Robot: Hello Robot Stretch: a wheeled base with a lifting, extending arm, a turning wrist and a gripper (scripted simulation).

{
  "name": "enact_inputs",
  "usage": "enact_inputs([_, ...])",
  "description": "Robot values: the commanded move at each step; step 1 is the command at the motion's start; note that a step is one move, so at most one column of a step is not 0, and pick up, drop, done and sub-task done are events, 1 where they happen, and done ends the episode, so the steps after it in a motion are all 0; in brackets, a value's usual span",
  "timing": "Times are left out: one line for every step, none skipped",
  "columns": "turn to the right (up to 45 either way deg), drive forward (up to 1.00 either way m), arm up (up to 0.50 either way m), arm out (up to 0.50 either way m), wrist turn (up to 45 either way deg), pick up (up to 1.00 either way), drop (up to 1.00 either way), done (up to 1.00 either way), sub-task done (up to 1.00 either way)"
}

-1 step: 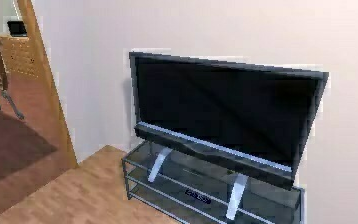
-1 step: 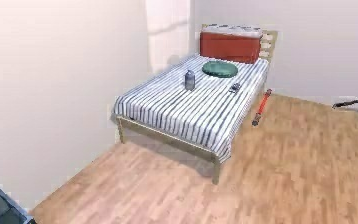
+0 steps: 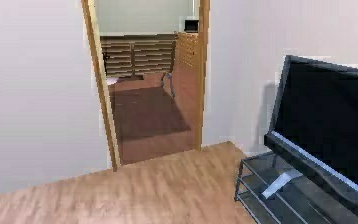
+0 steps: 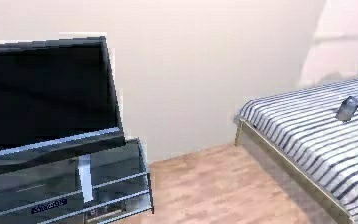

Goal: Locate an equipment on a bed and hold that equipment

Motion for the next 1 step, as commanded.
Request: enact_inputs([0.0, 1.00, 0.00, 0.00, 0.0, 0.00, 0.00, 0.00, 0.00])
